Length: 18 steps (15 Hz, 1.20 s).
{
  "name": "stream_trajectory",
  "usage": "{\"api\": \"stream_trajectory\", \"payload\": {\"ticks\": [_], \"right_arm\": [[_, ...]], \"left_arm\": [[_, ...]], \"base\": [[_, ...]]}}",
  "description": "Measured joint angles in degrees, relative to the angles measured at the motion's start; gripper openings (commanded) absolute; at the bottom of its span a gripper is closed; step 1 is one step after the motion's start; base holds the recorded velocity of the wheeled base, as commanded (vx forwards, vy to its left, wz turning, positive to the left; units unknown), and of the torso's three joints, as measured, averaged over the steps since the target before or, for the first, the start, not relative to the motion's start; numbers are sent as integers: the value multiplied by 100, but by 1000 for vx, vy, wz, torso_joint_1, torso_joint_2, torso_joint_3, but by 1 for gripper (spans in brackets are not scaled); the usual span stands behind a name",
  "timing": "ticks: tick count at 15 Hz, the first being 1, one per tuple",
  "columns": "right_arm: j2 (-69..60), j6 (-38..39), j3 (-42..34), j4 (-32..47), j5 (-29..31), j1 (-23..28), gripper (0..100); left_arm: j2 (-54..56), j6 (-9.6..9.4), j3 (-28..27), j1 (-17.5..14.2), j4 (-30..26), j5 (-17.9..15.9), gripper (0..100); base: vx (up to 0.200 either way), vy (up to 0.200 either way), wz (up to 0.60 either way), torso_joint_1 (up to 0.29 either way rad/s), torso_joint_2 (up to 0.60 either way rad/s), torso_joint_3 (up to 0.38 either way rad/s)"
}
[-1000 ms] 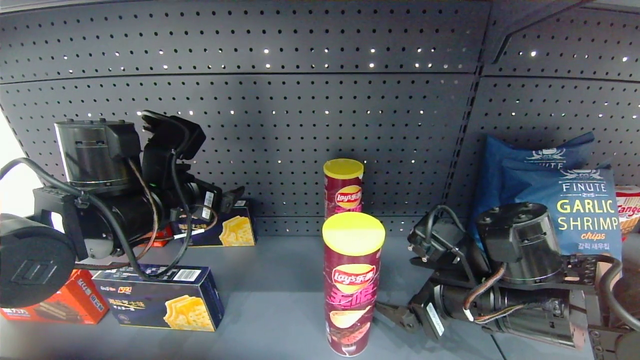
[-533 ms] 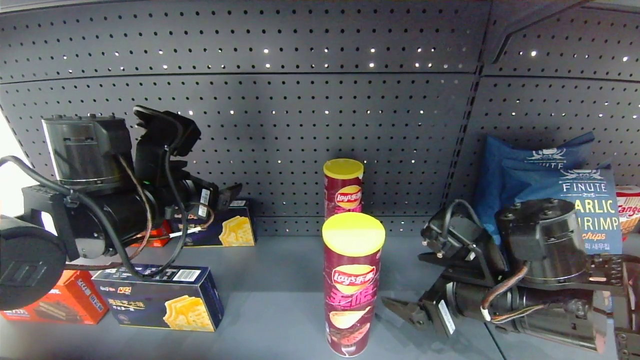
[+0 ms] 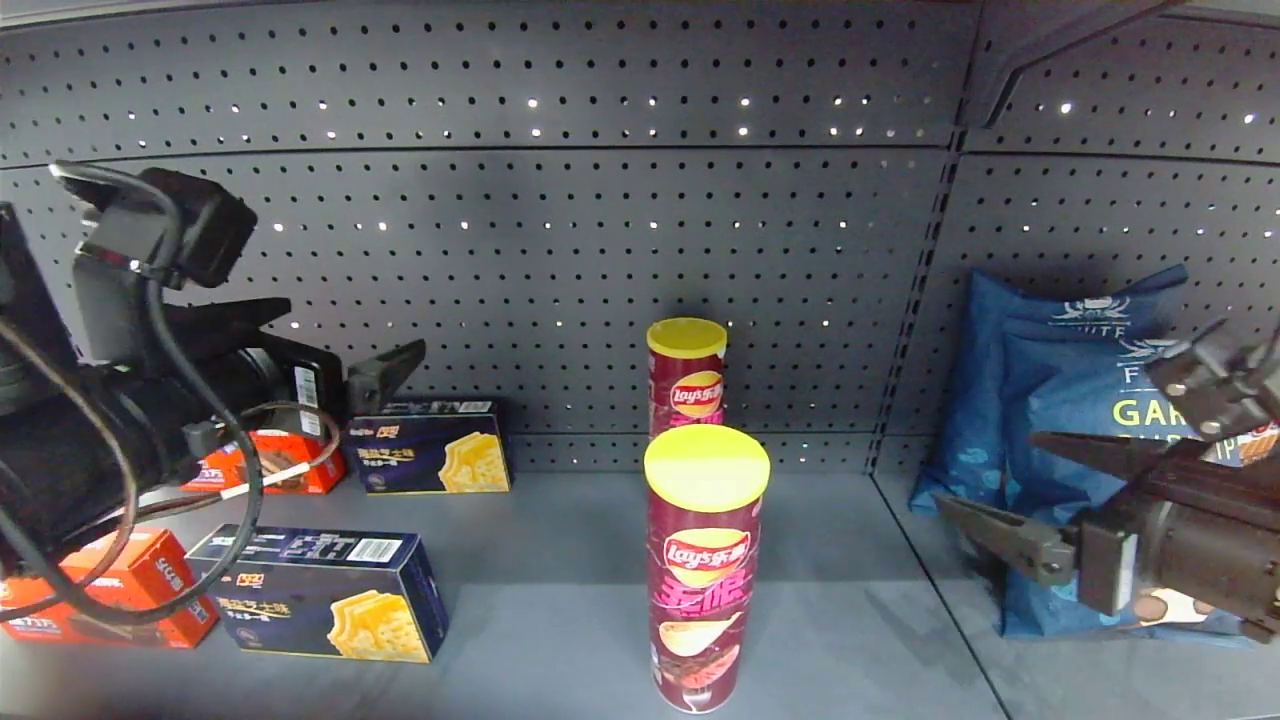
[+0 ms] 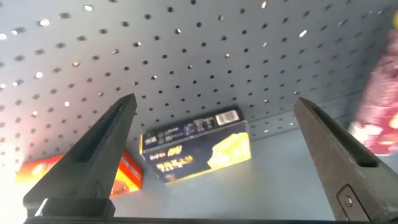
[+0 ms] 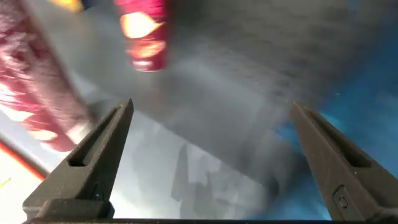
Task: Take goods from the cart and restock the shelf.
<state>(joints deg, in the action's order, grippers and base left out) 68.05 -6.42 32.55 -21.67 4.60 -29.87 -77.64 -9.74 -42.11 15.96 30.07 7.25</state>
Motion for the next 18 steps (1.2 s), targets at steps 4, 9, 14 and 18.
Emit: {"api": "stream_trajectory", "payload": {"ticks": [4, 9, 14, 18], "right_arm": [[-1548, -13, -959, 60, -22, 1267, 100], [-3176, 11, -2175, 107, 207, 2094, 100], [-4625, 35, -2737, 920, 334, 2676, 100], [-6061, 372, -2850, 2462, 534, 2918, 100]], "left_arm": [[892, 46, 724, -100, 39, -316, 100], [1852, 60, 1563, -172, 57, -135, 100], [3558, 55, 2979, -334, -82, 73, 100], [4953, 63, 3426, -395, -1409, 194, 100]], "base": [[0, 0, 0, 0, 0, 0], [0, 0, 0, 0, 0, 0], [0, 0, 0, 0, 0, 0], [0, 0, 0, 0, 0, 0]]}}
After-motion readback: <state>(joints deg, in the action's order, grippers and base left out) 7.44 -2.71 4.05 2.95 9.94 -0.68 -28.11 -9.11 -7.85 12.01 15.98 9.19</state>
